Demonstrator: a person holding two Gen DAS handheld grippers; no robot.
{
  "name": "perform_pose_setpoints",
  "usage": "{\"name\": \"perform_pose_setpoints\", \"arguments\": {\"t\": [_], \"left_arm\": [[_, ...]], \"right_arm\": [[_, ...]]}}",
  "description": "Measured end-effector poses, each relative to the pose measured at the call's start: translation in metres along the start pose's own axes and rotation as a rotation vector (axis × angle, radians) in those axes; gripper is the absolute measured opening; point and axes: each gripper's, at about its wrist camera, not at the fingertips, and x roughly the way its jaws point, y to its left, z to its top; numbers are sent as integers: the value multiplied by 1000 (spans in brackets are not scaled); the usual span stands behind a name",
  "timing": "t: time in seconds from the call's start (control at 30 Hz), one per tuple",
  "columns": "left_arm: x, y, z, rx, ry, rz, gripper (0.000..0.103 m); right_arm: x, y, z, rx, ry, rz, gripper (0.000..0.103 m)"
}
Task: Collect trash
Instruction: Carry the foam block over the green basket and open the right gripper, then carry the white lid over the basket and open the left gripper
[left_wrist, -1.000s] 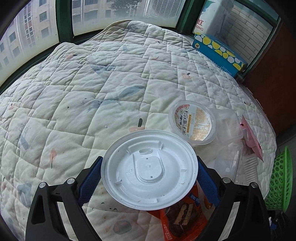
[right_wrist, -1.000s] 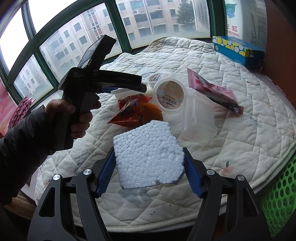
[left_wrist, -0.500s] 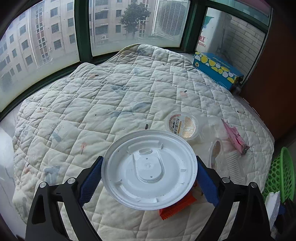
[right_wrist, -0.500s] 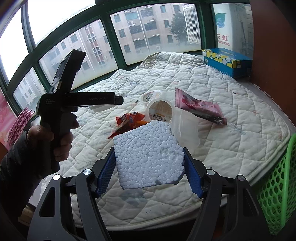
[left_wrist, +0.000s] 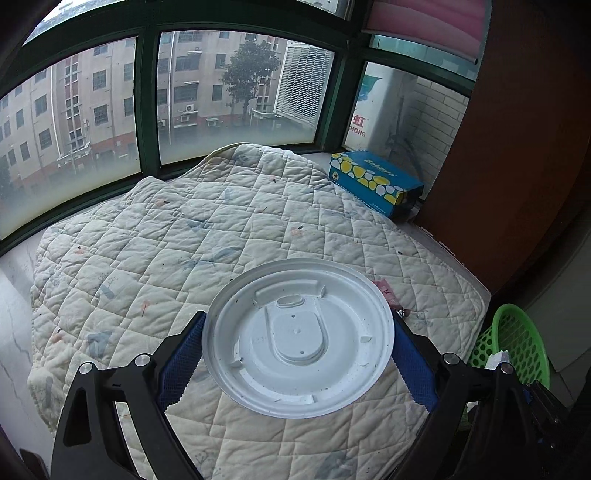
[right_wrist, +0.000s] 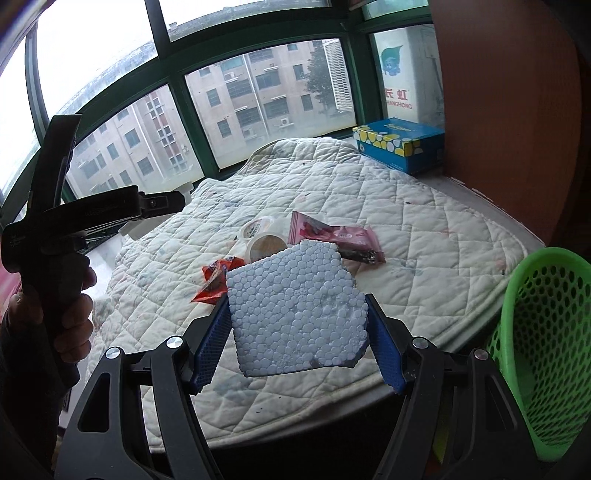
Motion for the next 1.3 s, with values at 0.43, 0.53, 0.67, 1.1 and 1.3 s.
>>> {"name": "perform_pose_setpoints", "arguments": {"t": [0.43,0.53,0.67,1.1,1.3], "left_arm": [[-9,-85,1,116,-18,-124,90],[-8,-103,2,139,-17,-147,90],[-6,-125,3,168,-14,-172,90],[4,-196,-4,278,8,-229,90],[12,-225,-10,322,29,-257,90]], "right_arm": [[-51,-68,-8,117,-60,-157,69],[-59,-83,-11,135,-72,-190,69],[-68,-102,-14,156,-81,-238,69],[-88,-184,-33,270,-55,-395,71],[-97,-208,-44,324,-53,-432,81]]}}
